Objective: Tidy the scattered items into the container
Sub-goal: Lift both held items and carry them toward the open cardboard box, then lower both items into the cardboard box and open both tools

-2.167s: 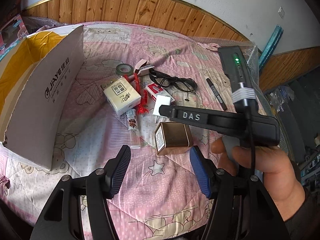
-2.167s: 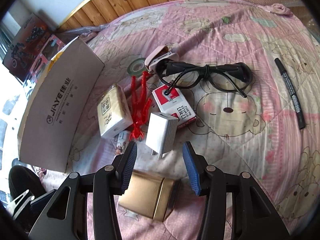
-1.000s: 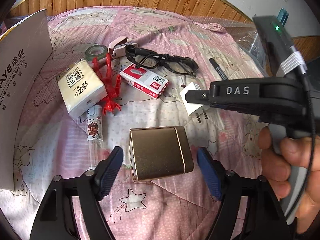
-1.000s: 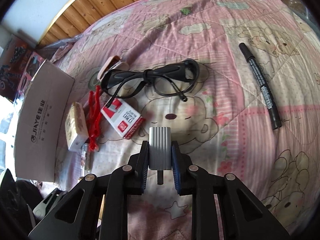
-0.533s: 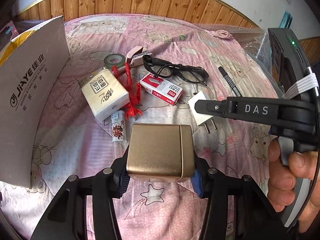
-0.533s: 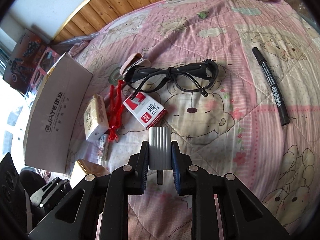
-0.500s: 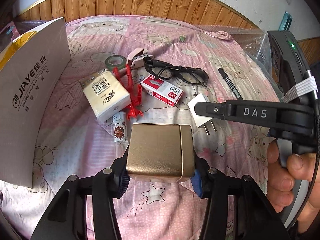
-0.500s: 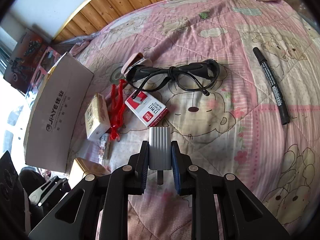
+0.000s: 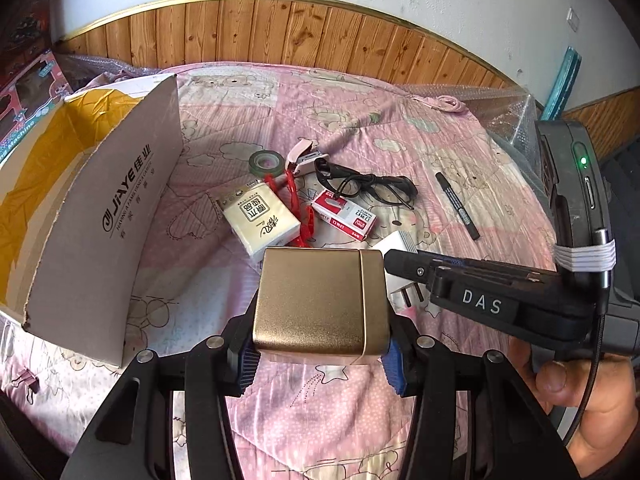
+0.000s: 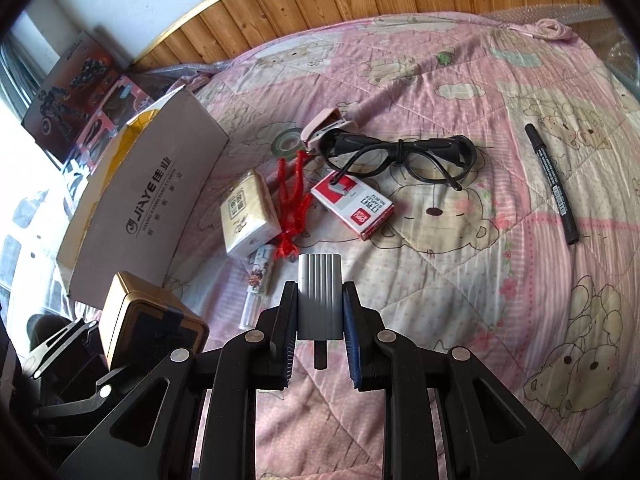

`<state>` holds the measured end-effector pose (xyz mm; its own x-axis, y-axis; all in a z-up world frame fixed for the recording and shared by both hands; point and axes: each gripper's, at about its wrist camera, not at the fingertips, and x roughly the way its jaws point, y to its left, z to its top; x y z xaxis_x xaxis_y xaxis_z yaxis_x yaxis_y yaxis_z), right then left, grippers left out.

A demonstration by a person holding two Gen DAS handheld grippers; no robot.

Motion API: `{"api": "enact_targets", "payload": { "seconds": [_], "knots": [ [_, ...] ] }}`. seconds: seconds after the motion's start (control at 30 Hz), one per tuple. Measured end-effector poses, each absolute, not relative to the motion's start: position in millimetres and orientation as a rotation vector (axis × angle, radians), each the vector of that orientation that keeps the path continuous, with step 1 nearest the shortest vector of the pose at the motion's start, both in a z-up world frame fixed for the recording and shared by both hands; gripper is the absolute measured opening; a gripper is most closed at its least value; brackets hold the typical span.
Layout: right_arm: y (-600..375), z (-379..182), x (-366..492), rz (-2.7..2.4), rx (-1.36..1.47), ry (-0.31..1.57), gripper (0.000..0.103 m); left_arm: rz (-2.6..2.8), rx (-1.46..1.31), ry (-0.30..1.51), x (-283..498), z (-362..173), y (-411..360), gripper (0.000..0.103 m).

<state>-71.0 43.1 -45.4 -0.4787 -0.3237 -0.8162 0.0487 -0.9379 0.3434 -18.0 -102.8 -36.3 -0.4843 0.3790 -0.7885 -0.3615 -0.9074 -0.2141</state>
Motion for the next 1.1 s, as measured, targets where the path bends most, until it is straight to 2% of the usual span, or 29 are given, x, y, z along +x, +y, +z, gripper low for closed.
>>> {"api": "enact_targets", "payload": {
  "seconds": [1.1],
  "knots": [
    [-90, 50, -71, -2.448, 1.259, -0.205, 0.022, 2.496, -1.135, -0.334, -25, 37, -239, 0.051]
  ]
}}
